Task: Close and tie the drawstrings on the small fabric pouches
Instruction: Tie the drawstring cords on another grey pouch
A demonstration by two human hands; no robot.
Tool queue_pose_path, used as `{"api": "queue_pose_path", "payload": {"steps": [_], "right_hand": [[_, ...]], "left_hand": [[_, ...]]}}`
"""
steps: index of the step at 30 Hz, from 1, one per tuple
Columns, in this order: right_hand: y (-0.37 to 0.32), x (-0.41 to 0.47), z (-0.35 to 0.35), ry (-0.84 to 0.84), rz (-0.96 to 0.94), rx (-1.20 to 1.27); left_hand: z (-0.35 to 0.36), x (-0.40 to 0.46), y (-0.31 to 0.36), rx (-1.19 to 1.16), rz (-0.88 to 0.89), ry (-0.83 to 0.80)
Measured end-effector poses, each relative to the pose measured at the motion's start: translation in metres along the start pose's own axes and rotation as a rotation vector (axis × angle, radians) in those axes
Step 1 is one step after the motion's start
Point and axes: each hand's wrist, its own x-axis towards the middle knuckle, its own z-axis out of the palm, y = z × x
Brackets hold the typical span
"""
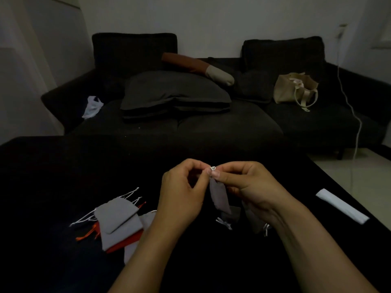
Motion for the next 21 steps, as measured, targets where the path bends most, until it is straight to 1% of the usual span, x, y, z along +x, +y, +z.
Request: {"api": "queue_pose_path", "payload": {"steps": [2, 4, 6, 9, 11, 15, 18, 21], "right_hand": [[0.0017, 0.0012, 0.0011, 0.022, -0.007, 0.048], [0.0015, 0.0011, -0.0004, 0.026, -0.019, 0.031], [0.0007, 0.0008, -0.0035, 0.013, -0.028, 0.022], [0.0009, 0.0014, -0.0059, -0.019, -0.041, -0.048], [0.0004, 0.0008, -0.0042, -0.020, -0.042, -0.079], [0.0018, 0.0013, -0.0027, 0.029, -0.079, -0.077], [0.0031, 0.0017, -0.0029, 0.008, -0.107, -0.115], [0.0029, 0.0010, -0.0042, -0.031, -0.140, -0.117]], "left_hand": [[0.0040, -0.0008, 0.0003, -0.042, -0.009, 0.039], [0.0064, -0.0001, 0.0004, -0.178, -0.075, 0.040], [0.0057, 0.0015, 0.0017, -0.337, -0.166, -0.005], [0.0041, 0.0033, 0.0004, -0.471, -0.261, -0.076], [0.0047, 0.0039, -0.0010, -0.497, -0.288, -0.081], [0.0079, 0.0026, -0.0002, -0.520, -0.309, -0.061], [0.0097, 0.0019, -0.0005, -0.532, -0.332, -0.064], [0.0074, 0.0015, 0.0001, -0.615, -0.362, -0.059]]}}
